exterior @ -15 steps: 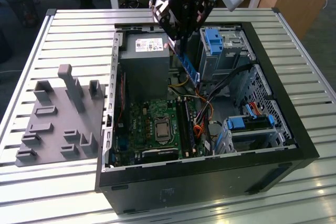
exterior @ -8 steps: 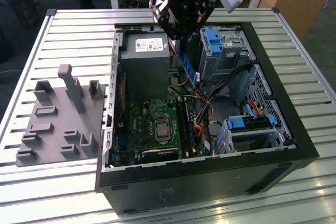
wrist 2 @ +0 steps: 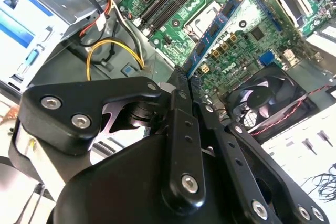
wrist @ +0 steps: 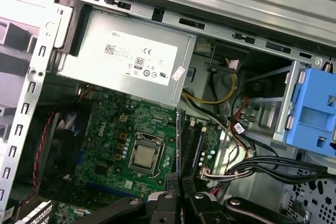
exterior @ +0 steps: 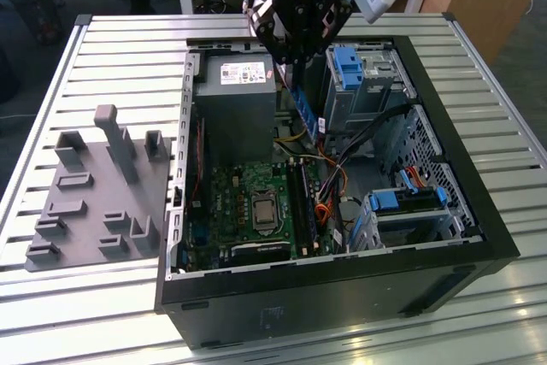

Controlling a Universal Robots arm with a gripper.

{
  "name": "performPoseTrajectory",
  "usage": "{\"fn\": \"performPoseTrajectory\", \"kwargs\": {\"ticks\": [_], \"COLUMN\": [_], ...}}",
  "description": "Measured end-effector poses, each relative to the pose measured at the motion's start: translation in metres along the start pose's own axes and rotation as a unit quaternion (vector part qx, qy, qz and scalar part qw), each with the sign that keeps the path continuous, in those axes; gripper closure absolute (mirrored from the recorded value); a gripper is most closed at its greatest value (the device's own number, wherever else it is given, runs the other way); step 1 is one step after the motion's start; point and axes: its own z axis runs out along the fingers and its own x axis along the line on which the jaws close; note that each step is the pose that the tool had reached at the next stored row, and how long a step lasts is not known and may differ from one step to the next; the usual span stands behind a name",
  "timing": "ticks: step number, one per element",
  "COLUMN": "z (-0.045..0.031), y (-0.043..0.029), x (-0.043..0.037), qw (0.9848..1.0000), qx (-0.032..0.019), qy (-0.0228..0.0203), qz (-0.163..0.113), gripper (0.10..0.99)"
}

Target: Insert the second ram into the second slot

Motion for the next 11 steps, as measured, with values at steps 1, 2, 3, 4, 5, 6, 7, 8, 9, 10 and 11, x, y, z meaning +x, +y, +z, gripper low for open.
{"fn": "performPoseTrajectory", "kwargs": {"ticks": [1, 2, 3, 4, 5, 6, 7, 8, 9, 10, 11], "z": [0.0, 0.0, 0.0, 0.0, 0.0, 0.0, 0.0, 0.0, 0.0, 0.0, 0.0], "y": [0.0, 0.0, 0.0, 0.0, 0.0, 0.0, 0.0, 0.0, 0.0, 0.0, 0.0], "x": [0.0, 0.0, 0.0, 0.0, 0.0, 0.0, 0.0, 0.0, 0.0, 0.0, 0.0], "qw": [1.0, 1.0, 1.0, 1.0, 0.9999, 0.9999, 0.9999, 0.9999, 0.9998, 0.9998, 0.9997], "qx": [0.0, 0.0, 0.0, 0.0001, 0.0, 0.0, 0.0, 0.0001, 0.0001, 0.0, 0.0001], "qy": [-0.0001, -0.0001, -0.0002, -0.0002, -0.0003, -0.0004, -0.0004, -0.0005, -0.0006, -0.0006, -0.0007], "qz": [0.002, 0.004, 0.006, 0.008, 0.01, 0.012, 0.015, 0.017, 0.019, 0.021, 0.022], "gripper": [0.949, 0.949, 0.949, 0.949, 0.949, 0.949, 0.949, 0.949, 0.949, 0.949, 0.949]}}
